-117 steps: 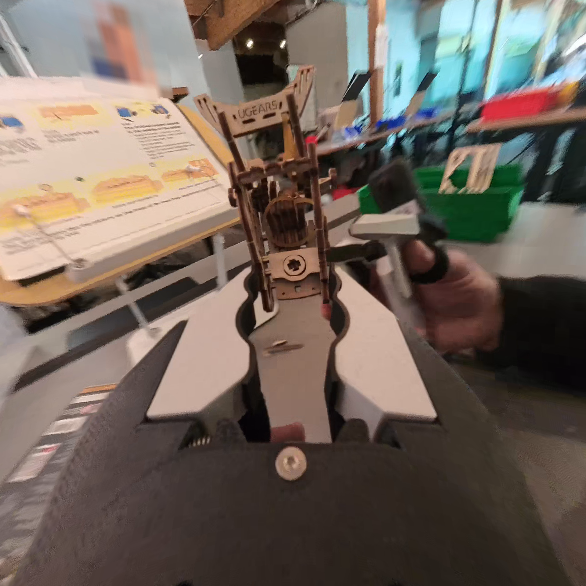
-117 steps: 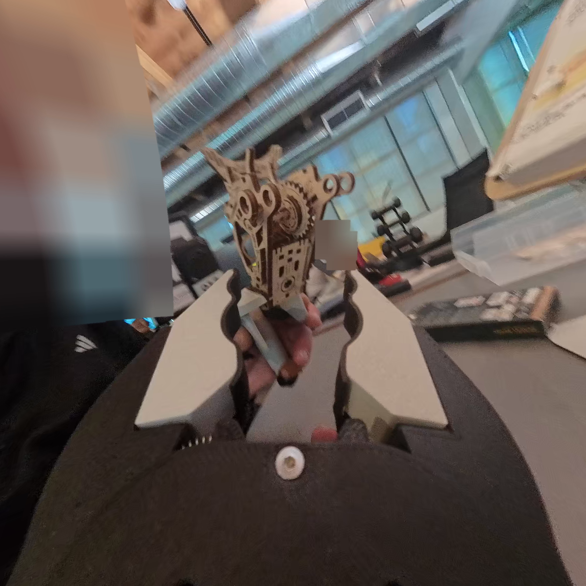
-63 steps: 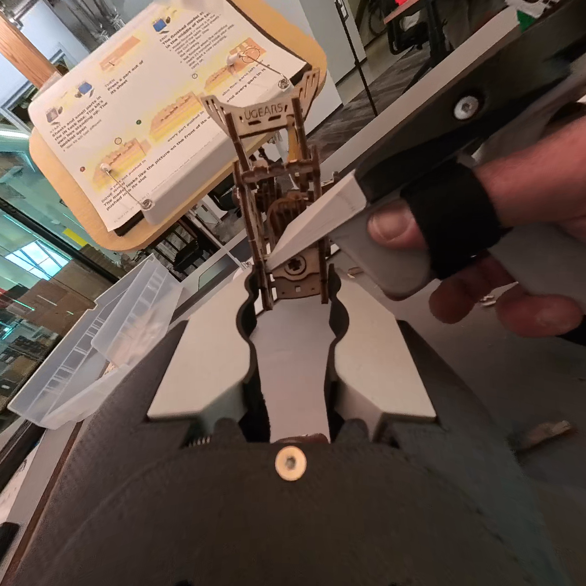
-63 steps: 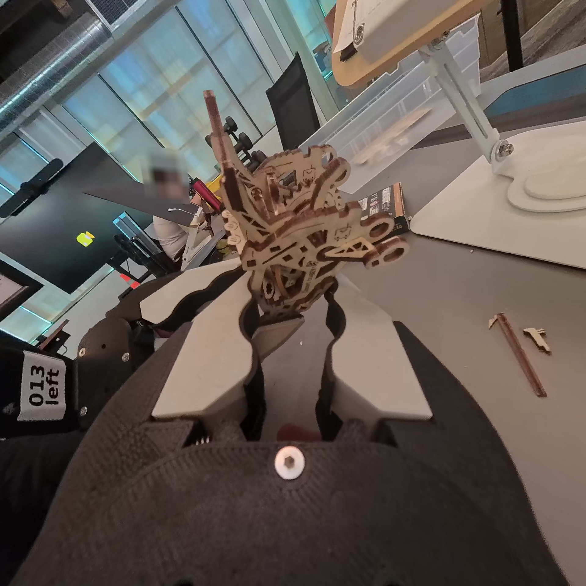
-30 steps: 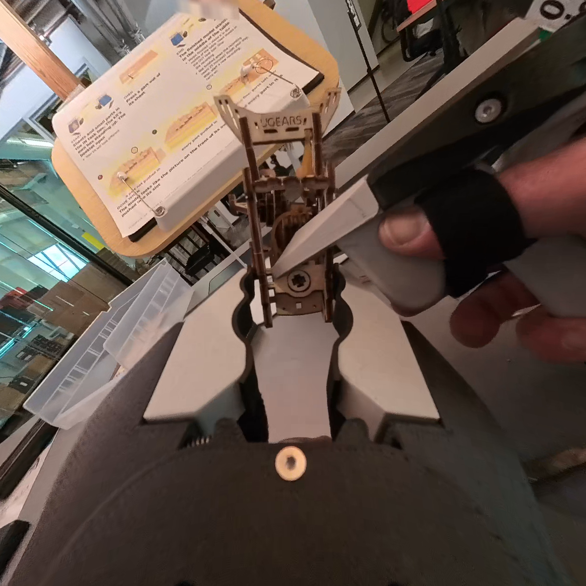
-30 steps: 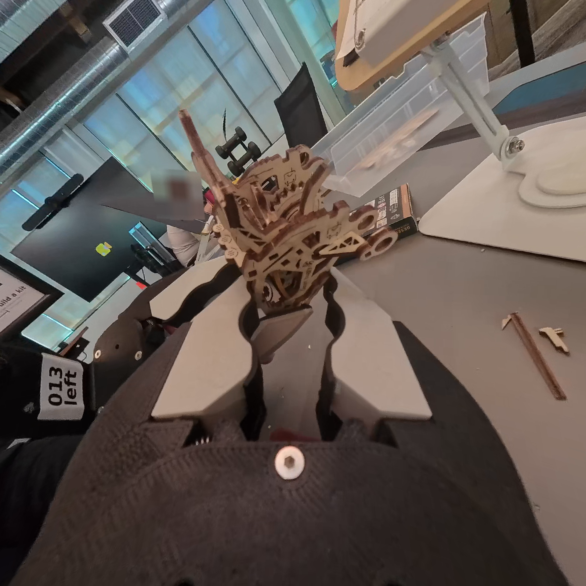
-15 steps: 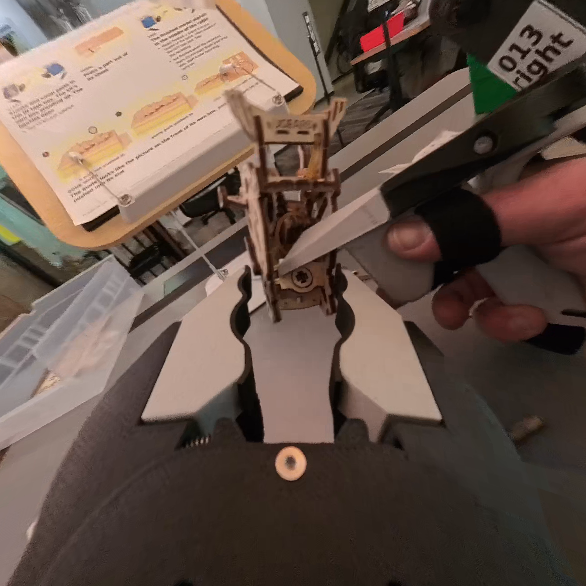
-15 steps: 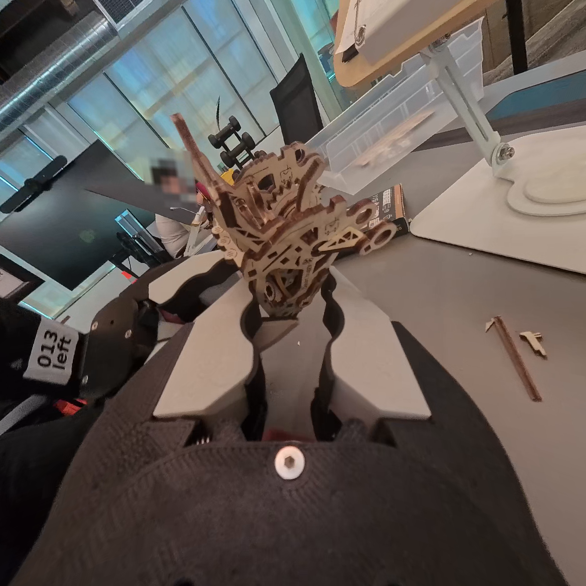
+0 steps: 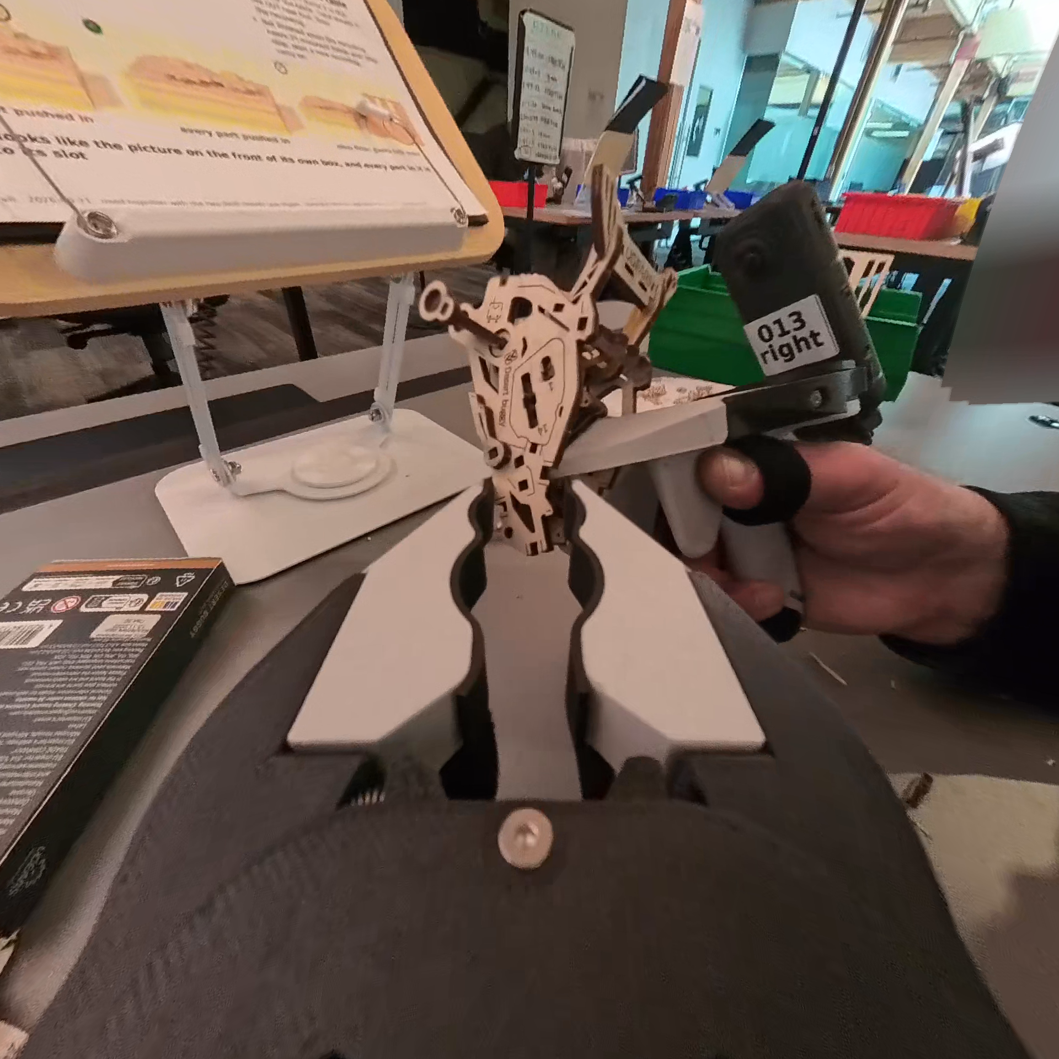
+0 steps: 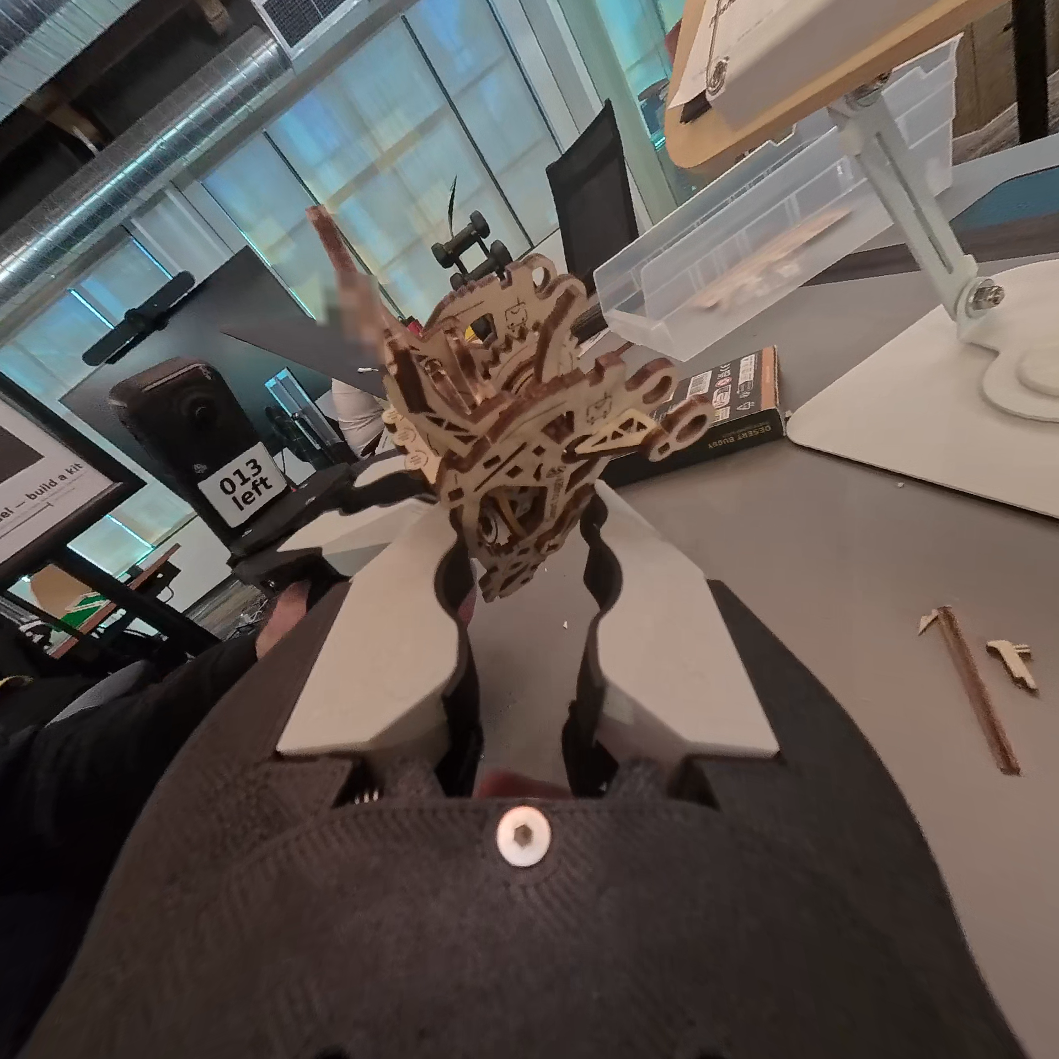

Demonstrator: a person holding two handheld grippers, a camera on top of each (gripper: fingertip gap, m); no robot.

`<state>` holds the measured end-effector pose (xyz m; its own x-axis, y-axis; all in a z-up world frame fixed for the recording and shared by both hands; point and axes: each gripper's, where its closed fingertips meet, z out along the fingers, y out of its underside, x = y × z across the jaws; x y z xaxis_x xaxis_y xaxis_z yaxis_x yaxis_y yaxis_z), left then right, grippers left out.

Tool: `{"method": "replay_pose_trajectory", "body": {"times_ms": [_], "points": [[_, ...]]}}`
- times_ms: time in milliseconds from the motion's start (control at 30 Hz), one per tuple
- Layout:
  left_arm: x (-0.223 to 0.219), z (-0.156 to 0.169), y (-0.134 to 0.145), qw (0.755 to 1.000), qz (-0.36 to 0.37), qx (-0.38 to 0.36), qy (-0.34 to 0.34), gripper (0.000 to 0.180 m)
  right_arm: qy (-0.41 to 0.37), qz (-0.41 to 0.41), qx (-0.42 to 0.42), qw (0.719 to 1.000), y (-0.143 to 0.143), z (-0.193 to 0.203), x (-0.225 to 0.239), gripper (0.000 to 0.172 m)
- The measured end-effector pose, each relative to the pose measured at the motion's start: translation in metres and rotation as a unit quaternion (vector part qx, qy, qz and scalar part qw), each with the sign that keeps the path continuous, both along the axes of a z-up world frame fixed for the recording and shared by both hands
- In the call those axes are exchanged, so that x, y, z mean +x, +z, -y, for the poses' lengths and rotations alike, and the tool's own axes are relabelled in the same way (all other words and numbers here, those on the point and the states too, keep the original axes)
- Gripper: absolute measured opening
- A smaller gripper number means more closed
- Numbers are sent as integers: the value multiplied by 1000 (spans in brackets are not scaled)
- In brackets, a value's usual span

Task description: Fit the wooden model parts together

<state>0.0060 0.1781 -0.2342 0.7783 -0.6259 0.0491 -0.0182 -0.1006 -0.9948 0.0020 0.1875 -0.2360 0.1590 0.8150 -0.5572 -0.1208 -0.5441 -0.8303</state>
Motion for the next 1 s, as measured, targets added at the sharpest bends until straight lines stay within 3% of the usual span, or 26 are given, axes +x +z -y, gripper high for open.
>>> {"method": "replay_pose_trajectory", "body": {"times_ms": [100, 367, 1000], "points": [[0, 0, 1, 1000, 17, 8, 6, 20, -3, -1, 0, 1000, 1, 0, 1, 34], [2, -2, 3, 995, -54, 71, 43, 18, -21, 3, 11, 1000, 4, -2, 3, 34], [3, 5, 15, 991, -71, 101, 48, 17, -24, -11, -1, 1000, 9, -6, 7, 35]]}}
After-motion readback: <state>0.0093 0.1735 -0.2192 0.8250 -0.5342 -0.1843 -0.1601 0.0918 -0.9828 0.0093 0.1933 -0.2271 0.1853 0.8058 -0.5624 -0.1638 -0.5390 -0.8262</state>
